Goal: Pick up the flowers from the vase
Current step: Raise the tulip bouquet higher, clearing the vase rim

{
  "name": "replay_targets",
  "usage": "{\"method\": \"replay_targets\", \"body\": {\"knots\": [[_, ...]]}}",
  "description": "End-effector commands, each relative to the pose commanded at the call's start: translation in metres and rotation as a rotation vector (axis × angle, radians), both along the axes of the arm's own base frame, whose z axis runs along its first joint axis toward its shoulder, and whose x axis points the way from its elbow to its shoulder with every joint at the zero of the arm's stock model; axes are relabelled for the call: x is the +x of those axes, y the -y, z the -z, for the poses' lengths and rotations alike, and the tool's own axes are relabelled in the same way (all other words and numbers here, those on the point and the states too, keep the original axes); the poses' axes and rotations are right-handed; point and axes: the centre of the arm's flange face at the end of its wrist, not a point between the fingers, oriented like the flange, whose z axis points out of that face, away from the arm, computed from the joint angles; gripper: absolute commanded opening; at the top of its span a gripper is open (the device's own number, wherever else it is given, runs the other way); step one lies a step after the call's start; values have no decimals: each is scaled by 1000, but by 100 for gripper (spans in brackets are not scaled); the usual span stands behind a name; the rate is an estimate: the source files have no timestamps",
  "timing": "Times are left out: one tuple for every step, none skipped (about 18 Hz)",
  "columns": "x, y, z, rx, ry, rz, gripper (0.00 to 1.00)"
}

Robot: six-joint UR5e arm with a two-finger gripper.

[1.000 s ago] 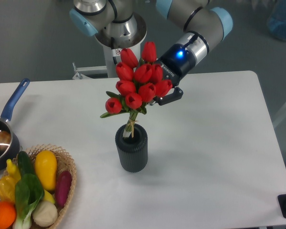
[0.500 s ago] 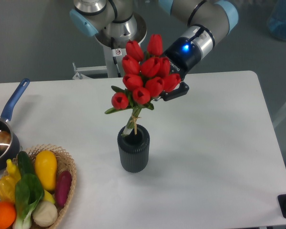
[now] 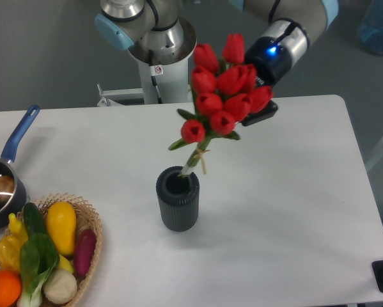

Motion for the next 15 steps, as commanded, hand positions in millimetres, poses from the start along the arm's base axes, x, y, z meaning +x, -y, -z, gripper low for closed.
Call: {"method": "replay_targets", "body": {"knots": [[-3,3,0,1,-11,-6,36],[-8,10,0,3,-18,-21,36],[-12,11,3,2,-14,-26,36],[-14,11,7,1,-17,-25,36],[-15,11,9,-8,-27,-25,36],[-15,11,10,-17,-42,-24,36],[-15,10,11,-26,-56,-22,36],[-15,10,12,-31,-73,-20,36],[-15,10,13,-38,-98,-18,36],[-16,11,13,-47,-127,-16,36],[-17,12,16,-61,-150,-15,36],[-19,14,20,-74,-156,-16,36],[-19,14,23,-78,-157,-14,36],[-19,14,23,-78,-157,-14,36],[-19,14,24,-78,-159,-14,36]]}}
